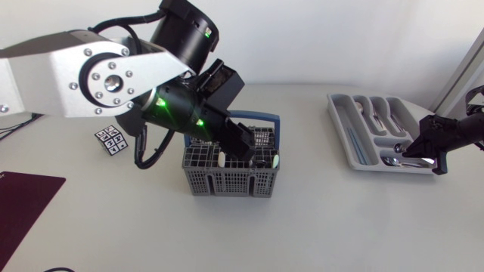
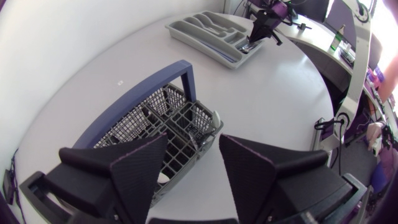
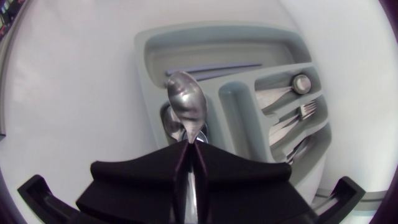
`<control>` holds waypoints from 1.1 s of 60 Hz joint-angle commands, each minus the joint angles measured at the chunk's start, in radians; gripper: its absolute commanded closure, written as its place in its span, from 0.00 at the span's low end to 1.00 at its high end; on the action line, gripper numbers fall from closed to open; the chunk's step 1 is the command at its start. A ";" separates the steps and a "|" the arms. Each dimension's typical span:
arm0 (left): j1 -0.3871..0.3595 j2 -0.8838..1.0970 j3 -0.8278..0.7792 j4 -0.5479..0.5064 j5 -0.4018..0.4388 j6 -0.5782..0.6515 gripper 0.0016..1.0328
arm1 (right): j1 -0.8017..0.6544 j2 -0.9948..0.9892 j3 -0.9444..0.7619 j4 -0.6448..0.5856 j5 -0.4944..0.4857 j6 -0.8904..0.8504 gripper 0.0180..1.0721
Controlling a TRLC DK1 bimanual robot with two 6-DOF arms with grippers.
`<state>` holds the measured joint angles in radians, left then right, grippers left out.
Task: Transfer all utensils from the basket to the drawer tray.
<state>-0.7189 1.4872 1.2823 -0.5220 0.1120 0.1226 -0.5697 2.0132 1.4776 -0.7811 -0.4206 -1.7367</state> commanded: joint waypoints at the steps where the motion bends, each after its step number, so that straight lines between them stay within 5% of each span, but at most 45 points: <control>1: 0.016 0.025 0.032 -0.012 0.026 -0.032 0.43 | -0.001 0.067 0.052 0.003 0.031 -0.044 0.94; 14: 0.033 0.044 0.031 -0.026 0.068 -0.041 0.43 | 0.018 0.110 0.059 0.029 0.092 -0.053 0.93; 27: 0.036 0.070 0.032 -0.035 0.098 -0.046 0.43 | 0.019 0.044 -0.030 0.077 0.094 -0.026 0.63; 38: 0.030 0.091 0.043 -0.035 0.104 -0.055 0.43 | 0.033 -0.082 -0.163 0.105 0.062 -0.004 0.49; 46: 0.029 0.116 0.054 -0.035 0.104 -0.063 0.47 | 0.056 -0.202 -0.269 0.109 0.009 0.020 0.06; 66: 0.035 0.174 0.083 -0.033 0.103 -0.069 0.59 | 0.142 -0.505 -0.491 0.114 -0.142 0.167 0.06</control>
<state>-0.6884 1.6375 1.3281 -0.5495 0.2054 0.0780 -0.4461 1.5669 1.0378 -0.6682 -0.5415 -1.6154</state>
